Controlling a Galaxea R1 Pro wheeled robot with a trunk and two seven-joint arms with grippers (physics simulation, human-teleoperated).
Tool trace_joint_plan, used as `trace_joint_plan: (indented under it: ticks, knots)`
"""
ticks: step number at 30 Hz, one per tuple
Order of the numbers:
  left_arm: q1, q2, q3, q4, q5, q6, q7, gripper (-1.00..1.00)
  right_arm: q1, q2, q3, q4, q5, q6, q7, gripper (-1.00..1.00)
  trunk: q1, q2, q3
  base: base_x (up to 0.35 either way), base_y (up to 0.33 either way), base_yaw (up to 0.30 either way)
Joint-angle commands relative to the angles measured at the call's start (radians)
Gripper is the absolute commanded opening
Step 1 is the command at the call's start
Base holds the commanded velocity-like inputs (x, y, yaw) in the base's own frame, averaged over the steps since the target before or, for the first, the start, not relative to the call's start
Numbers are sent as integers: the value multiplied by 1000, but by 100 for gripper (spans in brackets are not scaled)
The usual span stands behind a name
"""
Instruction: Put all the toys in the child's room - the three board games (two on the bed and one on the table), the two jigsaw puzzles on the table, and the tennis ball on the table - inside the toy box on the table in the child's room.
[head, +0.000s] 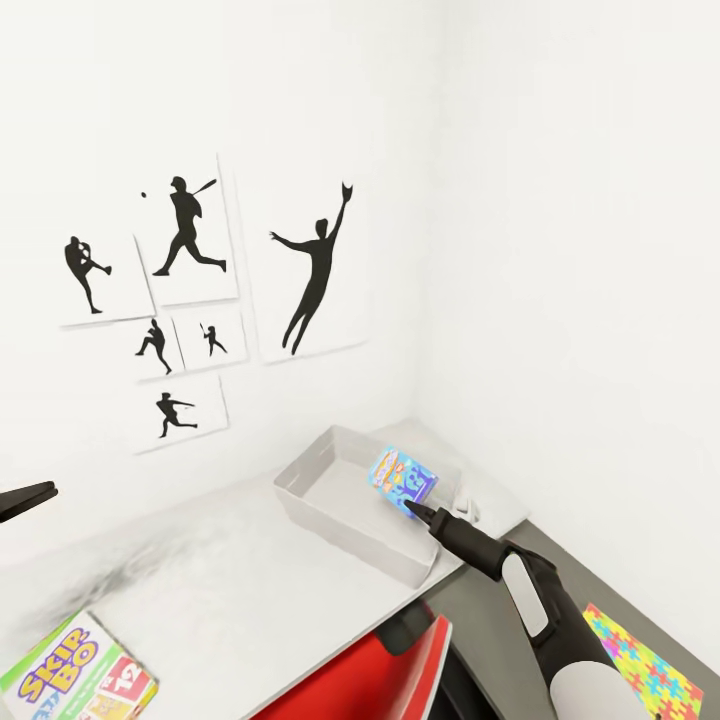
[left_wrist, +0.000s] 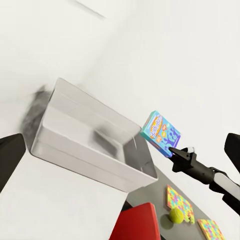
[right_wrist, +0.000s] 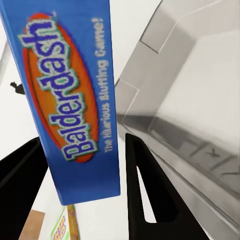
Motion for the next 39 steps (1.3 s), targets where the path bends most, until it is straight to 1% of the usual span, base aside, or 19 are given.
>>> trace_joint_plan:
  ticks: [1,22,39]
  knots:
    - [-1,0,0,0,-2,11,-5,100,-1,1,-4,0,-4,8,2,-100,1,-2,-2,25,9,0]
    - [-1,0,0,0,-1,11,-5,100,-1,0,-4,0,-4,7,2,-100,1,-2,-2,52,10,0]
    - [-1,0,0,1,2,11,-5,100,-1,0,-4,0,-4,7,4,-100,1,-2,-2,3,0,0]
